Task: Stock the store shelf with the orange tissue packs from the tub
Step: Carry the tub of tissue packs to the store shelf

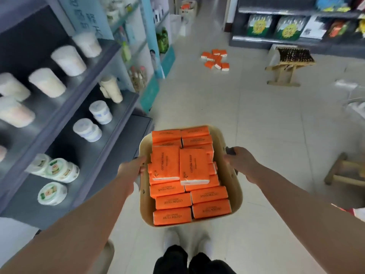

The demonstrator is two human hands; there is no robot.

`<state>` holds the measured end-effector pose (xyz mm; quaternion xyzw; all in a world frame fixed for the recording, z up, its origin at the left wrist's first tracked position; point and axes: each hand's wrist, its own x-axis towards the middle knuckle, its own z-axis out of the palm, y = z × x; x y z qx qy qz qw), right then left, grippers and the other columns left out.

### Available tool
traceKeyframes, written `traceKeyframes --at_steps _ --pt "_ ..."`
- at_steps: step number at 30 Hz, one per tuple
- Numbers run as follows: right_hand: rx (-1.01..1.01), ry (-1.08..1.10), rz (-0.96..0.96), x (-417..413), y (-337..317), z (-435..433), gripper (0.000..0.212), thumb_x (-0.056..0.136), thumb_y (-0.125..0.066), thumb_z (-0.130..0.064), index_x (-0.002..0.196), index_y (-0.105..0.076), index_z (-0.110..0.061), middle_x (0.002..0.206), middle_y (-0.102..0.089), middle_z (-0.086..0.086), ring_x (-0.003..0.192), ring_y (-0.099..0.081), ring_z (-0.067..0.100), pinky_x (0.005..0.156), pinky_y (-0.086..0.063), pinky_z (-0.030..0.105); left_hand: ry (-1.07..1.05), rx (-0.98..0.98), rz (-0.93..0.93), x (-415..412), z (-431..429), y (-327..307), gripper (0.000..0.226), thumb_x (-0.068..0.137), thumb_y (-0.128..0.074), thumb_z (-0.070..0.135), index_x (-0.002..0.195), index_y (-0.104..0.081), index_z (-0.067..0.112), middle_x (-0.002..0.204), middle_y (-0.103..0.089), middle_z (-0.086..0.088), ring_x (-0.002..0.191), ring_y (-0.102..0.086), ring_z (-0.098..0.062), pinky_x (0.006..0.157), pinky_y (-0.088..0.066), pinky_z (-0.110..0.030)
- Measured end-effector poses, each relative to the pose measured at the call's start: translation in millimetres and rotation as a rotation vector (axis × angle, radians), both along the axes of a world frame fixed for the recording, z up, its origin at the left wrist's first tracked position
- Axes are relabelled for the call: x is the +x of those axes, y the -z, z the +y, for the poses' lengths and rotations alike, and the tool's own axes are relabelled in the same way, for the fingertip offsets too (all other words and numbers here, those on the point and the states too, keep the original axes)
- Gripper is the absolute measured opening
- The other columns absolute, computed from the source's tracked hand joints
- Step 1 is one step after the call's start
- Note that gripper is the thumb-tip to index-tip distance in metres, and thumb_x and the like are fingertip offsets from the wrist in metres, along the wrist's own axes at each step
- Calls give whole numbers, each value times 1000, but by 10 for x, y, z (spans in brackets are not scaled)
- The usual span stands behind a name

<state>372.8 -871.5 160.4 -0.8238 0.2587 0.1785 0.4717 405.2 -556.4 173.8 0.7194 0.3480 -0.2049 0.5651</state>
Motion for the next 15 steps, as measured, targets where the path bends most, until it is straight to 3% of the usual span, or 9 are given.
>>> traceKeyframes --at_steps 6,9,12,15 --pt "-9 154 -63 761 -108 -811 13 79 -54 -21 72 -44 -14 68 -49 8 62 -48 23 59 -39 31 190 -54 -82 1160 -898 -96 14 82 -63 21 74 -52 17 62 -47 -3 54 -39 -12 57 -34 -23" --pt "0 239 -56 1229 -80 -1177 12 77 -54 -18 72 -44 -14 67 -47 7 63 -47 24 60 -38 31 270 -107 -94 1848 -1332 -67 16 82 -63 22 72 -53 15 64 -51 -6 60 -47 -17 63 -40 -27" --pt "9 323 -43 1716 -58 -1543 13 78 -56 -18 70 -46 -15 68 -49 5 64 -48 23 61 -39 31 323 -138 -79 2573 -1811 -46 16 85 -64 22 90 -62 7 70 -62 -9 66 -59 -21 62 -47 -29" --pt "19 415 -30 2176 -85 -1928 9 78 -56 -20 74 -51 -14 72 -55 6 67 -52 24 62 -42 31 356 -165 -74 3233 -2333 -142 19 87 -64 20 96 -60 4 68 -64 -7 62 -59 -19 55 -44 -27"
